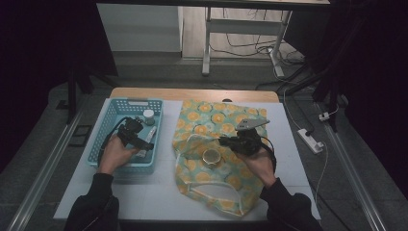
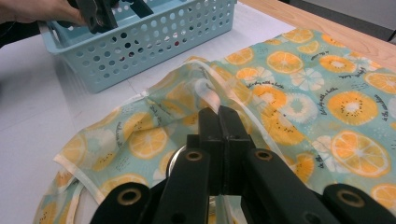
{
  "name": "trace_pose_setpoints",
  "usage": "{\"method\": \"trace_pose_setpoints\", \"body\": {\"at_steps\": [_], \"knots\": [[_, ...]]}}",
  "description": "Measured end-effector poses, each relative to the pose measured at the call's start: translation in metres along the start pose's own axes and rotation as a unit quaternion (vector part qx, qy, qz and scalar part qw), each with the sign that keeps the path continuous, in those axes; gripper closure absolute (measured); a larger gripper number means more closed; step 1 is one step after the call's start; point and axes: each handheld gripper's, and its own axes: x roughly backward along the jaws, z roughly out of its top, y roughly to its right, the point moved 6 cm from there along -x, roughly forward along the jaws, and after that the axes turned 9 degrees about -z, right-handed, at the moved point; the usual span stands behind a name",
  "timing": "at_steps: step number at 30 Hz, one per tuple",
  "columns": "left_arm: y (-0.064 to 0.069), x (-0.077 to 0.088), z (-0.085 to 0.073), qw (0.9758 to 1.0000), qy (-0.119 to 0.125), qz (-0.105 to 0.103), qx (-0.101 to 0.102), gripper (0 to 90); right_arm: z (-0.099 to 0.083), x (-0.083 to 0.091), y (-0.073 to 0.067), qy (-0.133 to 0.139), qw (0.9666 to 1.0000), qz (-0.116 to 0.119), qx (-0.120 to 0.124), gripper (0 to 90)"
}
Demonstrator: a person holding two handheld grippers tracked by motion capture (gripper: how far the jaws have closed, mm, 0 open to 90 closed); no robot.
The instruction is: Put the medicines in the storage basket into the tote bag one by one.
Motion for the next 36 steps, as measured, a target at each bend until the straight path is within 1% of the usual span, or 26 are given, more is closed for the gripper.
{"method": "trace_pose_setpoints", "body": {"at_steps": [3,7,10,11,12,14,16,18,21,29,32,36], "knots": [[0.0008,-0.0039,-0.0012,0.9999,-0.017,0.004,-0.002,0.2,-0.0008,-0.0011,-0.0008,-0.003,1.0,0.001,0.001,89.4],[0.0009,-0.007,-0.0031,0.9992,-0.037,0.014,-0.001,1.8,-0.0012,-0.002,-0.0015,-0.003,1.0,0.003,0.001,89.3],[0.0018,-0.0074,-0.0032,0.999,-0.041,0.018,-0.001,5.6,-0.0012,-0.0016,-0.0012,-0.004,1.0,0.002,0.001,89.4],[0.0018,-0.0071,-0.0031,0.9991,-0.038,0.02,0.003,7.7,-0.0012,-0.0016,-0.0011,-0.004,1.0,0.002,0.001,89.3],[0.0016,-0.0065,-0.0034,0.999,-0.04,0.02,0.003,11.8,-0.0012,-0.0015,-0.0011,-0.004,1.0,0.002,0.0,89.4],[0.0027,-0.0058,-0.0036,0.9992,-0.038,0.009,0.007,23.2,-0.0013,-0.0017,-0.0011,-0.004,1.0,0.003,0.001,89.3],[0.003,-0.0046,-0.0031,0.9994,-0.034,0.006,0.009,30.1,-0.0015,-0.0019,-0.0011,-0.004,1.0,0.002,0.001,89.4],[0.0029,-0.0034,-0.0029,0.9995,-0.03,0.002,0.014,39.5,-0.0015,-0.002,-0.0011,-0.004,1.0,0.003,0.001,89.3],[0.002,-0.0022,-0.003,0.9994,-0.026,0.002,0.022,47.3,-0.0013,-0.0016,-0.0012,-0.004,1.0,0.002,0.001,89.3],[0.0016,-0.0006,-0.0031,0.9993,-0.022,-0.002,0.029,65.9,-0.0012,-0.0014,-0.0008,-0.003,1.0,0.002,0.0,89.3],[0.0006,-0.0002,-0.0033,0.9991,-0.021,-0.003,0.036,68.9,-0.0011,-0.0011,-0.0008,-0.004,1.0,0.001,0.001,89.3],[0.0009,0.0003,-0.0032,0.9989,-0.023,-0.001,0.04,70.5,-0.0011,-0.0013,-0.0009,-0.004,1.0,0.002,0.0,89.3]]}}
